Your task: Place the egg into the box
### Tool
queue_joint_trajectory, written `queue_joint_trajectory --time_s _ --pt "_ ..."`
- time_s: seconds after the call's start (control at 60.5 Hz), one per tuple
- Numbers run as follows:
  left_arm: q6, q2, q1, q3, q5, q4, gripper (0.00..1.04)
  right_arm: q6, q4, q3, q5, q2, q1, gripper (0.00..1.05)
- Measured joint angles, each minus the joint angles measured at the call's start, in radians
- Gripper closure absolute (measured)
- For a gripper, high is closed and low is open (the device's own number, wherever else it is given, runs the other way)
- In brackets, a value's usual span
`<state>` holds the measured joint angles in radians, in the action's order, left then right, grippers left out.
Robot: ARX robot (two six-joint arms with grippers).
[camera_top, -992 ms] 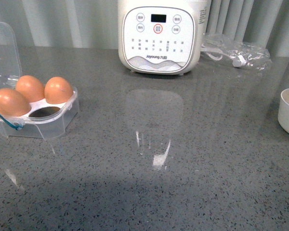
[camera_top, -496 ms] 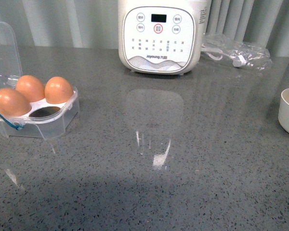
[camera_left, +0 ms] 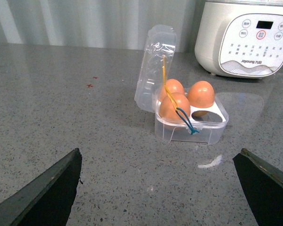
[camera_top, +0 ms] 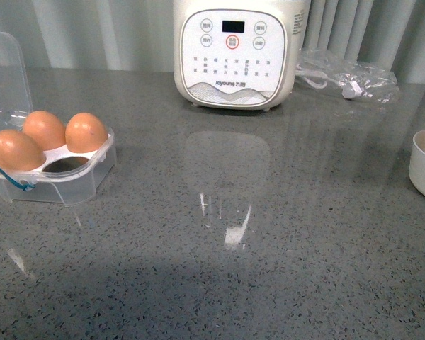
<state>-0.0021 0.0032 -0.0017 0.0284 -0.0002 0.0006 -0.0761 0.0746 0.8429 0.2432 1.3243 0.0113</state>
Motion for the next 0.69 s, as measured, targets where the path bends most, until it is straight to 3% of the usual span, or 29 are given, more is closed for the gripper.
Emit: queue_joint_trajectory --time_s 0.397,0.694 --pt "0.000 0.000 0.000 0.000 0.000 0.000 0.07 0.014 0.008 0.206 0.184 0.161 0.245 0.59" --pt "0.000 0.000 0.000 0.000 0.000 0.000 0.07 -0.084 -0.064 0.329 0.294 0.268 0.438 0.59"
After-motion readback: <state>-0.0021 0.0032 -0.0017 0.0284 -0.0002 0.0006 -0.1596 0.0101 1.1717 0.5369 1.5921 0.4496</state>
